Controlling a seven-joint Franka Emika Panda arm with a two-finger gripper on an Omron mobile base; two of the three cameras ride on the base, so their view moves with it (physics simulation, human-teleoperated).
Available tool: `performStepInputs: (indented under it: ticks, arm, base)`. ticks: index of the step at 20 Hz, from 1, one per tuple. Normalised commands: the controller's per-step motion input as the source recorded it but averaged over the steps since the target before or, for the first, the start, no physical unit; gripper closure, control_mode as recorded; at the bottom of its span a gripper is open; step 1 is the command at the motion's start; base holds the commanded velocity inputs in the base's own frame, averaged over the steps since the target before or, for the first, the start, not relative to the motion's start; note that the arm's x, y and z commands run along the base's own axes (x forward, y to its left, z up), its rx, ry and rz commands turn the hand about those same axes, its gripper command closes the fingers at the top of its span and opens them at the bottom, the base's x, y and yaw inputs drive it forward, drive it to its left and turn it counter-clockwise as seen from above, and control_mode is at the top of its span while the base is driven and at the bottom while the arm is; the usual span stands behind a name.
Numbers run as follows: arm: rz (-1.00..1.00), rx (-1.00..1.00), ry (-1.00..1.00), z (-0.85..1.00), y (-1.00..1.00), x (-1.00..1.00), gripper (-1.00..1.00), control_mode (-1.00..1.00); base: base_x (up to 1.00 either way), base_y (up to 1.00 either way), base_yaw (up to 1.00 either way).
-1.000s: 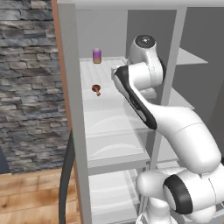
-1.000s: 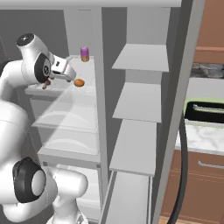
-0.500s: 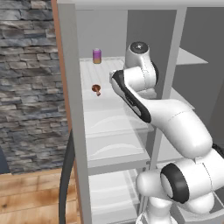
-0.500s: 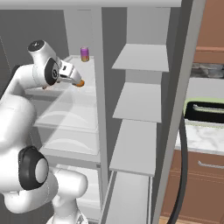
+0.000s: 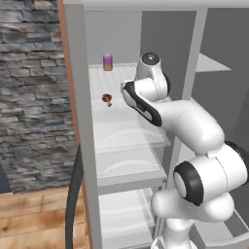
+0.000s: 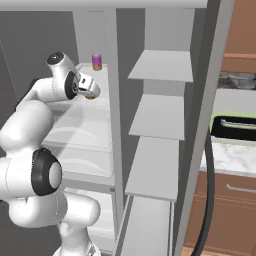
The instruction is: Take the tangerine and mushroom from the fridge shelf and place them in the freezer drawer to begin freezing them.
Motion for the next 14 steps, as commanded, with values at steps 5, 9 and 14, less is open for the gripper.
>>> performStepInputs:
  ticks: [5,9,14]
  arm:
    - [0.0,0.01,0.0,-0.15,-0.09,0.49,-1.0,-1.0]
    - [0.0,0.02,0.0,-0.17,-0.07,0.4,-1.0,-1.0]
    - [0.0,0.01,0.01,-0.15,0.0,0.37,-1.0,-1.0]
  base:
    - [0.0,0.0,0.0]
    - [0.0,0.0,0.0]
    - [0.0,0.0,0.0]
